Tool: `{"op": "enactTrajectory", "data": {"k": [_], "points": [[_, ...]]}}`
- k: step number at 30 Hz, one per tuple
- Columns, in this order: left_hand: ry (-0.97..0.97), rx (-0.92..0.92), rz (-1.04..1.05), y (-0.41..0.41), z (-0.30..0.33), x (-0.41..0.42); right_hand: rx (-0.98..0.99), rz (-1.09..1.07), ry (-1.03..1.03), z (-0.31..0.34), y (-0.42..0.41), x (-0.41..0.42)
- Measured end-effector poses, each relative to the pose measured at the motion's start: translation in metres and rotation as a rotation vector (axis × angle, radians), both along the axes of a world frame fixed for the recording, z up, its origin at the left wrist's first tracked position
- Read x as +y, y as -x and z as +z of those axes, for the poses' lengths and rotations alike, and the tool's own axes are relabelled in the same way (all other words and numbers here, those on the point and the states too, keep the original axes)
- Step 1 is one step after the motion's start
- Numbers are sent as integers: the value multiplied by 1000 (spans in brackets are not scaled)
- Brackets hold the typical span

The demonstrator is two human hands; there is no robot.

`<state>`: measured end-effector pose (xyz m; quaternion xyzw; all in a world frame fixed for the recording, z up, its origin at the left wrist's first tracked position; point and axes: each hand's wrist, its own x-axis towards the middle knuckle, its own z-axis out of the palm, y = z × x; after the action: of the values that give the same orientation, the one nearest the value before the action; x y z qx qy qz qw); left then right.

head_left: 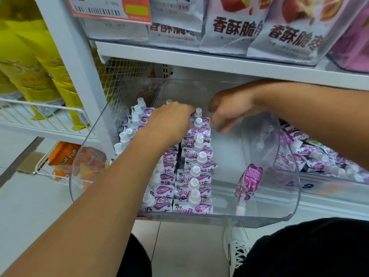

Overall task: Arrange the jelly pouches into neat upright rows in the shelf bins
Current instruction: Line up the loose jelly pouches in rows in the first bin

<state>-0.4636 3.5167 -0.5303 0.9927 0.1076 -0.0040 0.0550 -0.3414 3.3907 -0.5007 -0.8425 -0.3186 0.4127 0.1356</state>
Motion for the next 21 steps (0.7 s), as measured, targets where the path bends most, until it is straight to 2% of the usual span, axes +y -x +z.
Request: {"op": "enactTrajectory", "data": {"k": [2,3,5,7,10,12,14,17,21], "points": [[-4,4,11,-1,0,0,-160,310,300,22,19,-17],[-3,7,11,-1,-1,1,-127,461,407,26,35,-25],[21,21,1,0,-1,3,-12,617,540,17,62,-41],[81,29,-16,0,-1,4,-23,699,577,-4,82,-54],[199,65,-23,2,0,1,-222,837,505,-21,89,-57],[245,90,-32,5,3,-1,-336,833,392,-12,82,-52],[236,79,-38,7,4,-1,-423,734,264,3,66,-52],[187,61,-42,9,4,-1,-563,462,56,19,38,-56],[126,87,-43,7,2,-2,-834,119,-157,5,14,-46]]}}
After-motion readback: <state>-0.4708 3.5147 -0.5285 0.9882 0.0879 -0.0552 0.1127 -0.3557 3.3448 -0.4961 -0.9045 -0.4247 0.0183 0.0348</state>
